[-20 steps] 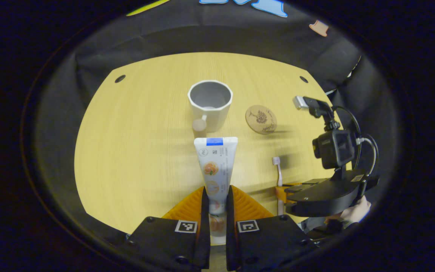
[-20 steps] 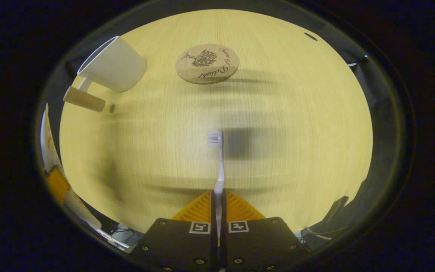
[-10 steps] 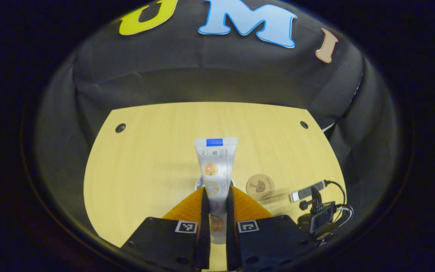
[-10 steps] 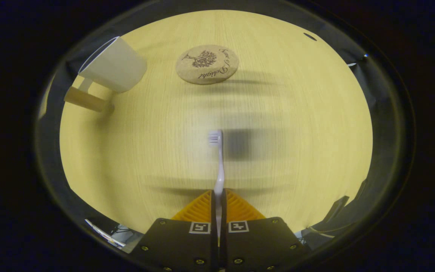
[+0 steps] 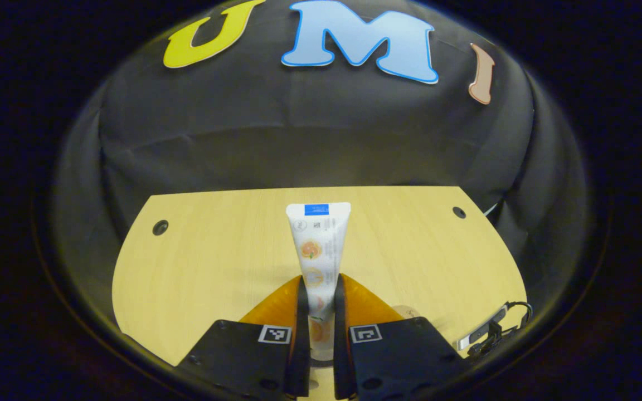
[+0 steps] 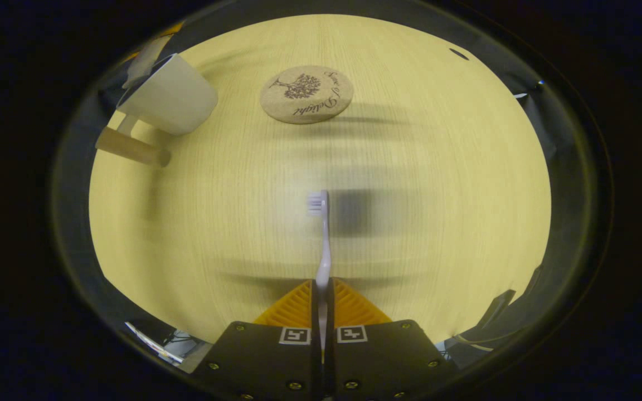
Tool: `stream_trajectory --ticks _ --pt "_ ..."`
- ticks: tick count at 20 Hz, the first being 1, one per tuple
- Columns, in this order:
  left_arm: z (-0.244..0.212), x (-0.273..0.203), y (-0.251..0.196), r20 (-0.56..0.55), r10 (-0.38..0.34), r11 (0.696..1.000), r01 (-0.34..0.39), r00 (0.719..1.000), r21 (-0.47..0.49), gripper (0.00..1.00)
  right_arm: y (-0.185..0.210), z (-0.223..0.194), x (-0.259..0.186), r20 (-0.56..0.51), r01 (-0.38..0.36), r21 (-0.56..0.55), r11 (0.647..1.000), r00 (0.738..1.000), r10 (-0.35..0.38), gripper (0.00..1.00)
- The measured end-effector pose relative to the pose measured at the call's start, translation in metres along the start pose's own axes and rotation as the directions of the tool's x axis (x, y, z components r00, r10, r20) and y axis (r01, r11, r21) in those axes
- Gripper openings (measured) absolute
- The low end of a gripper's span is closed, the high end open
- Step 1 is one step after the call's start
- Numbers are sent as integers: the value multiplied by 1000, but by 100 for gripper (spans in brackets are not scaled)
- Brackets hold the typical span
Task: Put the toothbrush and toothpaste on the desktop into the cup, then pick up the cup and place it on the coaster on the desktop.
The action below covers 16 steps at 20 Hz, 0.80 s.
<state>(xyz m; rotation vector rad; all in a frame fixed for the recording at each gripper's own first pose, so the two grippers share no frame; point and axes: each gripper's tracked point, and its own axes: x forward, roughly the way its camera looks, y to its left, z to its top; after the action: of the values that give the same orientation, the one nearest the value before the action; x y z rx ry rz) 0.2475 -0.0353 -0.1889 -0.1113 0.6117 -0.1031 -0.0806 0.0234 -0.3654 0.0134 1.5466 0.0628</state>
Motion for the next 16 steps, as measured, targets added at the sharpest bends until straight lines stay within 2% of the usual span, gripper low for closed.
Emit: stream_trajectory --ticks 5,7,9,10,11,13,15,16 --pt "-16 5 4 72 20 1000 -21 997 10 23 0 0 3 6 -3 -10 1000 1000 3 3" --pt "-22 2 2 88 18 1000 -20 996 24 26 0 0 2 6 -6 -10 1000 1000 6 2" --pt "-29 -2 -3 83 -2 1000 1 997 18 34 0 0 1 8 -8 -11 1000 1000 8 2" --pt "-31 -4 -2 91 3 1000 -5 996 17 34 0 -1 1 10 -9 -13 1000 1000 9 2" --pt "-36 -8 -1 85 8 1000 -9 996 13 52 0 -1 0 14 -9 -14 1000 1000 9 3" --pt "-36 -13 -1 92 5 1000 -6 996 7 67 0 -2 1 19 -10 -19 1000 1000 11 3" --pt "-34 -21 0 106 11 1000 -12 994 6 64 0 -2 2 36 -11 -21 1000 999 11 3" --pt "-30 -26 0 120 14 1000 -16 993 10 67 0 -2 1 45 -10 -20 1000 999 10 3"
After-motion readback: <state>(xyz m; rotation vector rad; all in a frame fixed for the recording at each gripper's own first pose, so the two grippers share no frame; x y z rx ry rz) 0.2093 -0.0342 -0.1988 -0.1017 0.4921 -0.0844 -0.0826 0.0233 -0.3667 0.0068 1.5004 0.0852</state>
